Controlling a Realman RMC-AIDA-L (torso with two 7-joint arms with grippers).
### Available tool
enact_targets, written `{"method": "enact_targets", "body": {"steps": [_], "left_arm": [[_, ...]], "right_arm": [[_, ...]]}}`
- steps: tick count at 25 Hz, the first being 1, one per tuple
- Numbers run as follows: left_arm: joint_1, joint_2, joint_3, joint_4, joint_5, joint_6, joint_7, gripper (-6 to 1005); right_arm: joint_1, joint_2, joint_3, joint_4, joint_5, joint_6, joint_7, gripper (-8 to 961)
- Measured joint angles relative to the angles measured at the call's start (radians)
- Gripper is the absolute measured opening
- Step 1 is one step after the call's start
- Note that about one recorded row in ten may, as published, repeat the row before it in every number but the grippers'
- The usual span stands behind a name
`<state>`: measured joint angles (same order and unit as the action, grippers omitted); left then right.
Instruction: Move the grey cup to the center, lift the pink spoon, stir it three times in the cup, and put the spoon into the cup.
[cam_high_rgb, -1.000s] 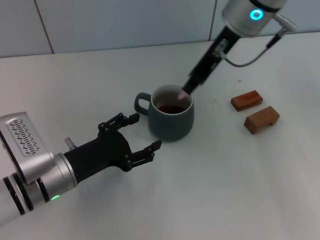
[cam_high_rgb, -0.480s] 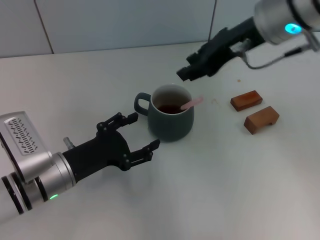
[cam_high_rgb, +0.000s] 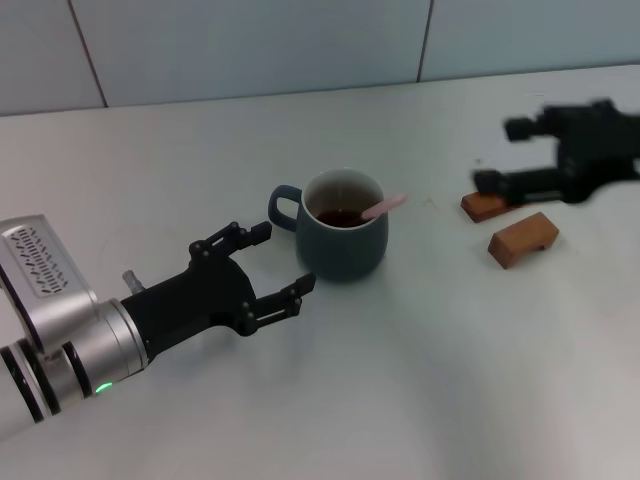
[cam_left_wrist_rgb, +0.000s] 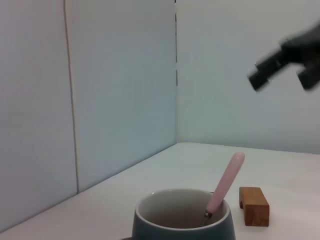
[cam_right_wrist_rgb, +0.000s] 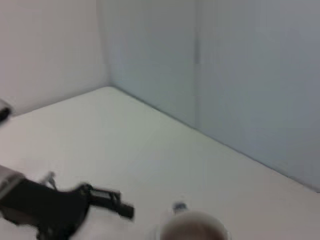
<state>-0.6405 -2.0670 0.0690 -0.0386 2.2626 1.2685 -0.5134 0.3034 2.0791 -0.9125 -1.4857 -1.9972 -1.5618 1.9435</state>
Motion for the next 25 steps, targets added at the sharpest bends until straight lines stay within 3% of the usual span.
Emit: {"method": "enact_targets", "body": {"steps": [4, 9, 16, 25], "left_arm": [[-0.001, 0.000, 0.000, 0.010, 0.000, 0.002, -0.031, 836], [-0.009, 0.000, 0.017, 0.013, 0.000, 0.004, -0.046, 836], [-0.040, -0.003, 0.070, 0.035, 0.000, 0.004, -0.115, 836], [-0.042, -0.003, 0.074, 0.037, 0.000, 0.005, -0.119, 836]], "right_arm": [[-0.038, -0.003, 0.089, 0.232, 0.108, 0.008, -0.244, 818], [-0.018, -0.009, 0.166, 0.454, 0.133, 0.010, -0.451, 826], [0.047, -0.010, 0.169, 0.485, -0.022, 0.009, -0.379, 826], [0.065, -0.008, 0.162, 0.487, -0.035, 0.011, -0.352, 826]]}}
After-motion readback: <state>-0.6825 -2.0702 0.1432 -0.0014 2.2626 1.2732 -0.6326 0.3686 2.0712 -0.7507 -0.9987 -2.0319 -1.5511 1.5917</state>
